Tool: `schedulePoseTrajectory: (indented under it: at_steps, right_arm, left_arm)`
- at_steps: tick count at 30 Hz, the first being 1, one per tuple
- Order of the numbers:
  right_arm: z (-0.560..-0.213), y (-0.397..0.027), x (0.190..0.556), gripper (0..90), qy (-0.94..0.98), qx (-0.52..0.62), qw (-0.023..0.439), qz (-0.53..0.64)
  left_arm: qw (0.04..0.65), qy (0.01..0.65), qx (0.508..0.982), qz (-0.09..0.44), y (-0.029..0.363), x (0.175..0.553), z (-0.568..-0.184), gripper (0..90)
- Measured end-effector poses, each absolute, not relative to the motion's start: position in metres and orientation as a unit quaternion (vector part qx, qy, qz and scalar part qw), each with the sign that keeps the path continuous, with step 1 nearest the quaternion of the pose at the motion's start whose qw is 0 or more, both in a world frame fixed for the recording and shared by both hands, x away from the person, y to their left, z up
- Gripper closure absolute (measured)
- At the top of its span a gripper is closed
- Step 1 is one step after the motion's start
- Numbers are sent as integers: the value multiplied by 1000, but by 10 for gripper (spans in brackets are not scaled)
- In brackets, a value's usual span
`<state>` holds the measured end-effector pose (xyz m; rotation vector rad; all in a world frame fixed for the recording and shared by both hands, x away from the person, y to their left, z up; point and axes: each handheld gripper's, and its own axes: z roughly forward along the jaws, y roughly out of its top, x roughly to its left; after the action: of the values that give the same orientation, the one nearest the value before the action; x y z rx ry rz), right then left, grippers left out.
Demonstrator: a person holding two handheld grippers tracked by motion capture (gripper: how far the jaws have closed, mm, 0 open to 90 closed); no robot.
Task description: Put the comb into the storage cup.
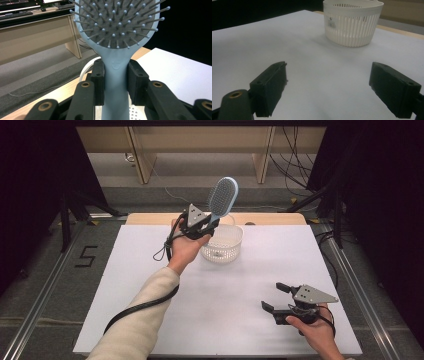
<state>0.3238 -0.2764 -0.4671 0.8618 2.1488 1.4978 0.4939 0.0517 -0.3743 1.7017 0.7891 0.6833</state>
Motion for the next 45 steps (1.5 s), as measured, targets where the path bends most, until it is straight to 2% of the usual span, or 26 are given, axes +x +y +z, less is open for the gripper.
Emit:
schedulePoseTrajectory:
  at_steps: [45]
  right_arm:
    - [-467,-277,324,154,764,307,190,535]
  left_arm:
    - [552,322,715,285,46,504,-380,697]
